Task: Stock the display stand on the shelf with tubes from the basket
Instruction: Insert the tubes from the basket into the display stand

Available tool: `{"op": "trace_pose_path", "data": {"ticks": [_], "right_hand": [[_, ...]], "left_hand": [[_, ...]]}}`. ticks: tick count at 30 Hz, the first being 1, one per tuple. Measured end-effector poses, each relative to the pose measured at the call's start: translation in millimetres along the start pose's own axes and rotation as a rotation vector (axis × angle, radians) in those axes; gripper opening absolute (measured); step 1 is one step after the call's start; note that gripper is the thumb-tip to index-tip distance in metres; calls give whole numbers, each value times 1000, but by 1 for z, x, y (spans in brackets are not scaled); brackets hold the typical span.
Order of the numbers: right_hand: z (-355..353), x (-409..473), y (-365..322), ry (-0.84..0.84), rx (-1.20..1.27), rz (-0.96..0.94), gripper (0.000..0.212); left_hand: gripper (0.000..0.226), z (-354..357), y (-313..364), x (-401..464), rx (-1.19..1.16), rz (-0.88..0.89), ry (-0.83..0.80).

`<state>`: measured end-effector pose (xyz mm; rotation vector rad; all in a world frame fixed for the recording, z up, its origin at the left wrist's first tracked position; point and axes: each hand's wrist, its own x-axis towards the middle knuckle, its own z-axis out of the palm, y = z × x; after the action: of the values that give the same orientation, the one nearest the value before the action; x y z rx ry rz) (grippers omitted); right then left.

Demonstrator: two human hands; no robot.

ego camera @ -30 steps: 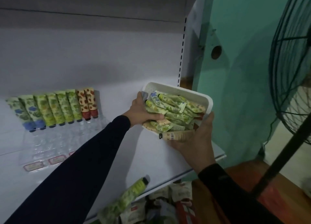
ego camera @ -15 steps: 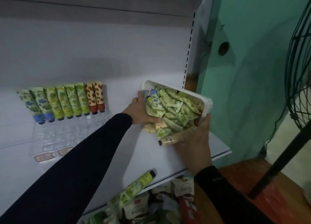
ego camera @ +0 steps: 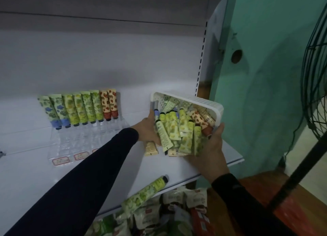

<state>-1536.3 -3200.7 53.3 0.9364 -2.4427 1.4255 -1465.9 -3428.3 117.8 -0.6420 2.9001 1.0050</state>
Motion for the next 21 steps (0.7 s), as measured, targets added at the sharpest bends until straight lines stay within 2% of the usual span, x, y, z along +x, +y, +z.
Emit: {"op": "trace_pose_path", "data": {"ticks": [2,5,8,10,15,21], "right_hand": [[-2,-3,-4,-18,-6,20,147],[-6,-6,-11,-33,13,56,146],[-6,-11,-15,-22,-10,75,146],[-5,-14,-16,-18,-35,97,146],[-4,-19,-18,-41,-82,112,145],[-5,-33,-21,9,-253,129,135]], "left_hand": [[120,1,2,-8,75,13,-24],[118,-1,-1,-20,176,-8,-26],[94,-4,-6,-27,228,-32,-63],[86,-4,-5,-34,293,-43,-85],[79,-1,-11,-40,397,-83,-72],[74,6,-8,-58,598,-4,48]]}}
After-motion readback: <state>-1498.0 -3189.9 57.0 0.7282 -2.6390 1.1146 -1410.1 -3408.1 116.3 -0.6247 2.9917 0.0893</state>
